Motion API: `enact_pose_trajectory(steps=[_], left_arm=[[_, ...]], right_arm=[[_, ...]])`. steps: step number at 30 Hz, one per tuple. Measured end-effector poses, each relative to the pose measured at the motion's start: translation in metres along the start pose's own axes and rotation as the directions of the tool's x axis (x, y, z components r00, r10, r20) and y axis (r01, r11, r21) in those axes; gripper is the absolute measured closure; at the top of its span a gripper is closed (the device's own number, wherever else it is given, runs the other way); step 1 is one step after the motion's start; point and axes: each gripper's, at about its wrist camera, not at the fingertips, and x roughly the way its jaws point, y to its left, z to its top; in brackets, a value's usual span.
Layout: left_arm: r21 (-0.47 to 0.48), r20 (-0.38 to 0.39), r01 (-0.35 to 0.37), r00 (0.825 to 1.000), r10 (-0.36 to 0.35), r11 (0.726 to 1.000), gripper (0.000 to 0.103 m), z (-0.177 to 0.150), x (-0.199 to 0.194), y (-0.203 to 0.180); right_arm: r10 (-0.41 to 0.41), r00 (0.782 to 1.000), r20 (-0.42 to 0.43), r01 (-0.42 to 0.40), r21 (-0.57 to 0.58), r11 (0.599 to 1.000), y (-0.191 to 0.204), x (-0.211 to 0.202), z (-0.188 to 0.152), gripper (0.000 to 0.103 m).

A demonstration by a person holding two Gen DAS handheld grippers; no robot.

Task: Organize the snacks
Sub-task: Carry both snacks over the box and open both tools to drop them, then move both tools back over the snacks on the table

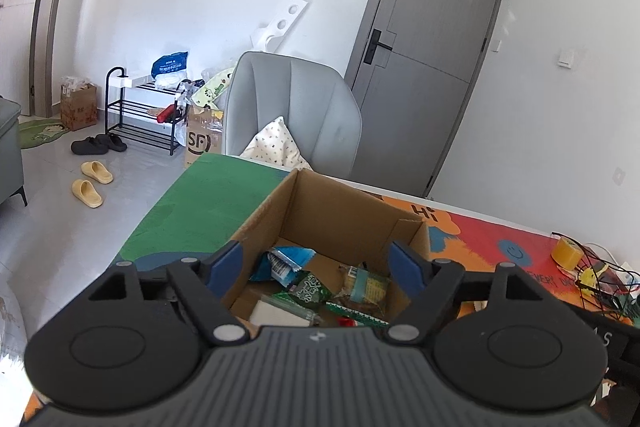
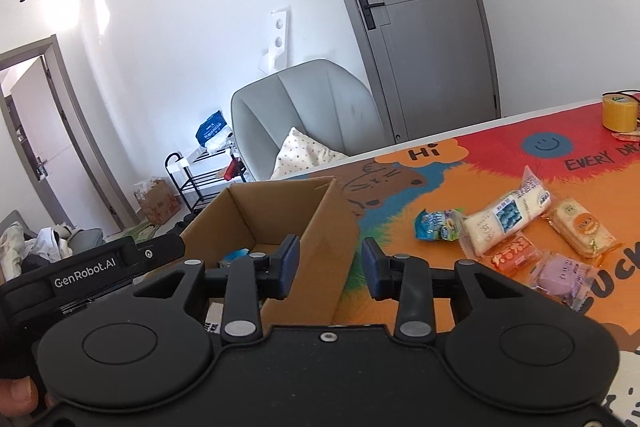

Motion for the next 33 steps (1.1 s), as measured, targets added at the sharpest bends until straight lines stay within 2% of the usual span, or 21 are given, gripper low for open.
enact_pose_trajectory(steps=[4, 9, 14, 21, 25, 33], left_arm=[[0.030, -0.014, 0.022, 1.000, -0.021, 0.999, 0.020, -0.007, 0.000, -0.016], [0.062, -0.026, 0.039, 0.999, -0.037, 0.997, 0.019, -0.014, 0.000, -0.040], [0.088, -0.030, 0.048, 0.998, -0.046, 0.995, 0.009, -0.021, -0.001, -0.063], [0.121, -0.048, 0.075, 0.996, -0.070, 0.990, 0.009, -0.028, 0.002, -0.089], [0.131, -0.068, 0.094, 0.994, -0.085, 0.987, 0.008, -0.033, 0.007, -0.103], [0.149, -0.118, 0.130, 0.987, -0.113, 0.980, 0.008, -0.048, 0.022, -0.127]], right_arm=[[-0.029, 1.000, 0.008, 0.029, 0.013, 1.000, -0.015, -0.010, -0.002, 0.055], [-0.070, 0.997, 0.016, 0.070, 0.038, 0.997, -0.037, -0.023, -0.003, 0.049], [-0.108, 0.994, 0.030, 0.106, 0.056, 0.993, -0.059, -0.037, -0.005, 0.039], [-0.149, 0.988, 0.046, 0.144, 0.101, 0.984, -0.090, -0.052, -0.006, 0.037], [-0.173, 0.983, 0.058, 0.165, 0.124, 0.978, -0.103, -0.057, -0.006, 0.032], [-0.203, 0.977, 0.058, 0.192, 0.159, 0.968, -0.129, -0.060, -0.010, 0.032]])
